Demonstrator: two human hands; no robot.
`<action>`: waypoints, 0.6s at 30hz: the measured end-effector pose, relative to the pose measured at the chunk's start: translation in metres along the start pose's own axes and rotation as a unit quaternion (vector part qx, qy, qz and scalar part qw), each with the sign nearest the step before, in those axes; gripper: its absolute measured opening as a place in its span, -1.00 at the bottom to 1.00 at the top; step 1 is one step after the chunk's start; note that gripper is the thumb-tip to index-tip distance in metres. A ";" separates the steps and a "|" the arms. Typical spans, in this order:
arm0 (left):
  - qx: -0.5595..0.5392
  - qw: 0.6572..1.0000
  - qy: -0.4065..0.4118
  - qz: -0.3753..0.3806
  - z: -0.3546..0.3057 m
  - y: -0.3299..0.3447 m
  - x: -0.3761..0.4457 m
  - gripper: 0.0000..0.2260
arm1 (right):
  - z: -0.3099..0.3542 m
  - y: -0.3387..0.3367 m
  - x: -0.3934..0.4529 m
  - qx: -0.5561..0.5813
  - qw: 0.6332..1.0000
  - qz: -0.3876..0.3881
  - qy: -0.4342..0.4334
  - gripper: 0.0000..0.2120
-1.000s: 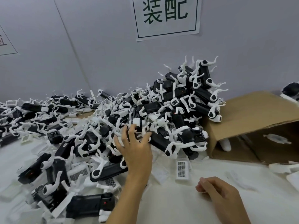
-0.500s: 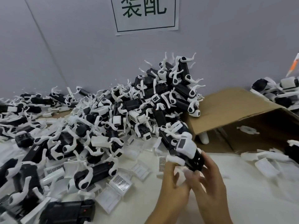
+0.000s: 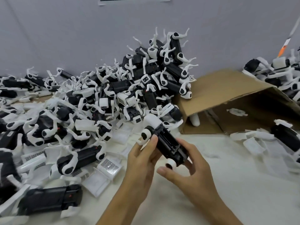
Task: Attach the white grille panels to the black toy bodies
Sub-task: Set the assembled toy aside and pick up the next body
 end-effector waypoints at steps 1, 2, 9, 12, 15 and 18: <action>-0.007 1.000 -0.001 -0.008 0.000 -0.001 0.000 -0.51 | -0.002 0.002 -0.001 0.000 1.000 0.006 0.003 -0.30; -0.014 1.000 -0.004 -0.015 0.001 -0.003 -0.001 -0.51 | -0.004 0.005 -0.002 0.003 1.000 0.008 0.010 -0.30; 0.011 0.999 -0.020 -0.034 0.006 -0.001 -0.004 -0.66 | 0.004 0.000 -0.004 0.004 1.000 -0.017 0.002 -0.54; 0.051 0.999 -0.006 -0.006 0.003 0.002 -0.005 -0.65 | 0.011 -0.004 -0.005 -0.014 0.999 -0.031 -0.020 -0.67; 0.095 0.995 0.018 0.030 0.001 0.007 -0.008 -0.65 | 0.008 -0.001 -0.007 -0.006 1.000 -0.021 -0.004 -0.59; 0.118 0.992 0.032 0.023 0.000 0.008 -0.010 -0.70 | 0.009 0.004 -0.009 -0.039 0.999 -0.003 -0.015 -0.53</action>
Point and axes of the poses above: each hand's wrist, its own x-axis towards the middle knuckle, its own y-axis out of the palm, z = x × y, the point moved 4 cm from there along x, towards the middle knuckle, and after that the axes turned 3 degrees about y, right-handed, at the moved point
